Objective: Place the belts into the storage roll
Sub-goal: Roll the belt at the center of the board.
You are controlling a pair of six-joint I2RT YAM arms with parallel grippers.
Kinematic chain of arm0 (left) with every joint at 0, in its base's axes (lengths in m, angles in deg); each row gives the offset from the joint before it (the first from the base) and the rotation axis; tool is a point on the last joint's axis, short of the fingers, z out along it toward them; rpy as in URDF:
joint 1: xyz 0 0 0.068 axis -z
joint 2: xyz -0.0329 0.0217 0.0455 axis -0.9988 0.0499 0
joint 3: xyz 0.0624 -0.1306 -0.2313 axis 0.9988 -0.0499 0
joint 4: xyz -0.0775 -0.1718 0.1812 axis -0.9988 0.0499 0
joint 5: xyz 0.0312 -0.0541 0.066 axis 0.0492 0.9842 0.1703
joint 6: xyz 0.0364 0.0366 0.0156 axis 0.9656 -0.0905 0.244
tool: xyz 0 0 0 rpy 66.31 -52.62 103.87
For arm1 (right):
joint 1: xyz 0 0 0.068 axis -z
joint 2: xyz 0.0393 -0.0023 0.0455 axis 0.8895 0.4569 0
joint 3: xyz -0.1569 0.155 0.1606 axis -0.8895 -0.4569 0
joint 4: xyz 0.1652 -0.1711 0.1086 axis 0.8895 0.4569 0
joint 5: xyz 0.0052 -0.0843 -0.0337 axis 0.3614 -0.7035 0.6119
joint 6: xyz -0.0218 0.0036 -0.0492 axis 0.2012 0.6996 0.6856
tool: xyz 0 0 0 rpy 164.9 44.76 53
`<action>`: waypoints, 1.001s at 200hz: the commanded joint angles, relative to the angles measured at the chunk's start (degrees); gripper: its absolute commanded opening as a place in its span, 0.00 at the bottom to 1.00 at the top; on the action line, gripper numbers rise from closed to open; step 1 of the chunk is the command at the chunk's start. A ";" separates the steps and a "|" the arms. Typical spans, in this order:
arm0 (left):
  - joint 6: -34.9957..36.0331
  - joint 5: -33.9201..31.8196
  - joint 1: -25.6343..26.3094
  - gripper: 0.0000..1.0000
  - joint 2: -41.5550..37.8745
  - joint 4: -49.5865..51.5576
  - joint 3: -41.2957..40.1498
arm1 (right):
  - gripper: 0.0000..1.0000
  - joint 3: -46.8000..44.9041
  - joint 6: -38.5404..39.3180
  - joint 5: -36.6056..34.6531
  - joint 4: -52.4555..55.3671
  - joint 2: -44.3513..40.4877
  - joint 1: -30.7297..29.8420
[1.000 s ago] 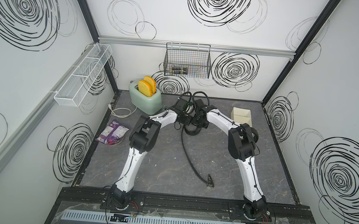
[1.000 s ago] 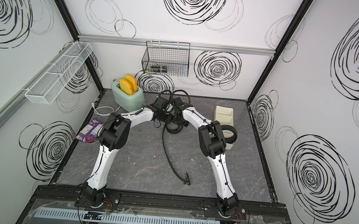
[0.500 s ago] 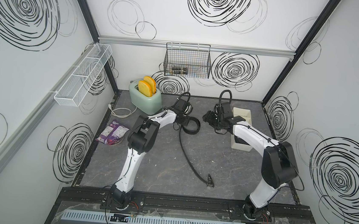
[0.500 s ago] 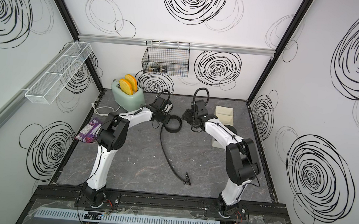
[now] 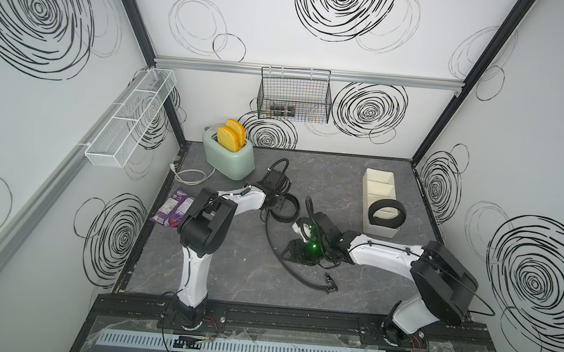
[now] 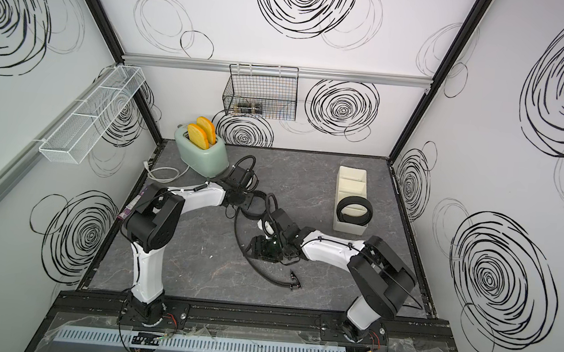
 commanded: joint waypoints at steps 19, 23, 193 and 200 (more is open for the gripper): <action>-1.70 -3.98 1.68 0.00 0.10 1.55 -6.81 | 0.61 0.10 -4.88 0.46 -9.33 3.90 -4.67; -1.86 -4.19 1.86 0.00 0.18 1.57 -6.98 | 0.61 0.33 -4.66 0.30 -8.82 4.14 -4.91; -1.87 -1.53 2.26 0.00 1.08 2.50 -7.60 | 0.66 2.60 9.99 0.51 8.77 6.03 -7.92; -1.79 -1.57 2.34 0.00 1.07 2.60 -7.68 | 0.66 1.83 11.11 -0.58 10.39 6.14 -6.69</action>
